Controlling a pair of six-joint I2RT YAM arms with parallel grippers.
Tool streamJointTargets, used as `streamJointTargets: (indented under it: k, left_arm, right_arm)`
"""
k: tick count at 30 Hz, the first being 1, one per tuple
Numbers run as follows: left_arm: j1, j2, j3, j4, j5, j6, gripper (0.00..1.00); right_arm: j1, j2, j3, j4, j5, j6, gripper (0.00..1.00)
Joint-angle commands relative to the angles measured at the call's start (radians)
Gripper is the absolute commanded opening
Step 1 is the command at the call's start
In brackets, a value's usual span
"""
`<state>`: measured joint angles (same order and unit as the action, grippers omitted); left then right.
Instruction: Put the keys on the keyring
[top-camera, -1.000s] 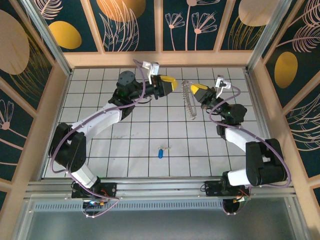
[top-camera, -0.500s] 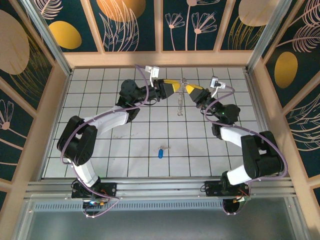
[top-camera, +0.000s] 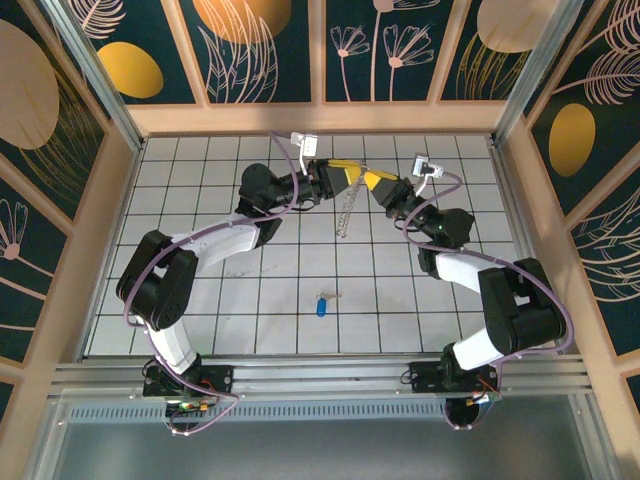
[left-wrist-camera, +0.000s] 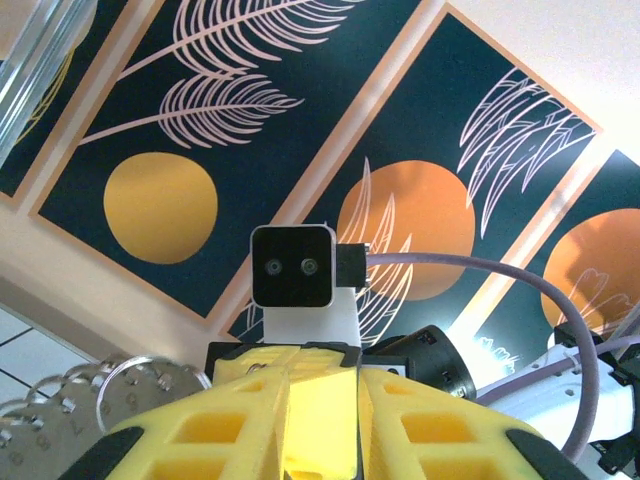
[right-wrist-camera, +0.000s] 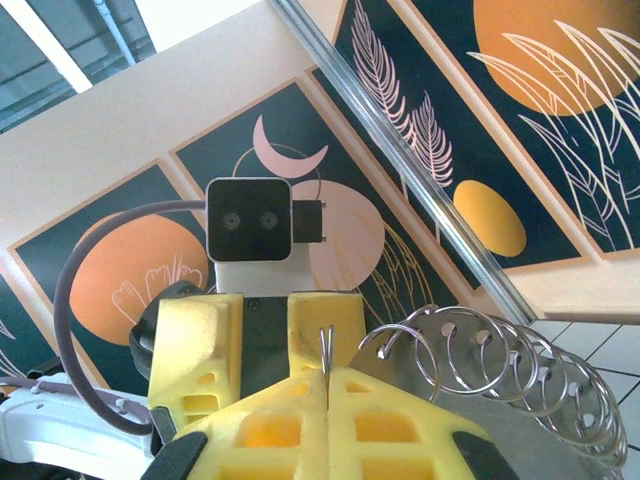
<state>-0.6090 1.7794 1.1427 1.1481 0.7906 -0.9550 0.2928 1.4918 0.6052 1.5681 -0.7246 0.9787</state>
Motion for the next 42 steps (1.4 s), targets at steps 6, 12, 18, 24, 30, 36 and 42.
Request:
streamJointTargets:
  k: [6, 12, 18, 24, 30, 36, 42]
  left_arm:
    - [-0.002, -0.046, -0.064, 0.018, -0.053, 0.043, 0.29]
    - [-0.003, -0.059, -0.102, 0.02, -0.096, 0.055, 0.33]
    - [-0.003, -0.058, -0.099, 0.051, -0.101, 0.03, 0.36]
    - [-0.004, -0.034, -0.086, 0.087, -0.091, -0.005, 0.36]
    - [-0.003, -0.015, -0.08, 0.122, -0.089, -0.033, 0.35]
    - [-0.008, 0.002, -0.074, 0.142, -0.087, -0.047, 0.31]
    - [-0.015, 0.014, -0.075, 0.162, -0.088, -0.057, 0.27]
  right_arm:
    - [0.003, 0.0, 0.026, 0.141, 0.019, 0.002, 0.0]
    - [0.001, 0.002, 0.029, 0.139, 0.016, 0.006, 0.0]
    - [0.003, 0.007, 0.036, 0.141, 0.013, 0.012, 0.0]
    - [0.015, 0.016, 0.043, 0.142, 0.013, 0.014, 0.0]
    - [0.031, 0.03, 0.056, 0.146, 0.013, 0.014, 0.0]
    - [0.045, 0.042, 0.064, 0.147, 0.014, 0.016, 0.0]
    - [0.051, 0.051, 0.069, 0.148, 0.019, 0.015, 0.0]
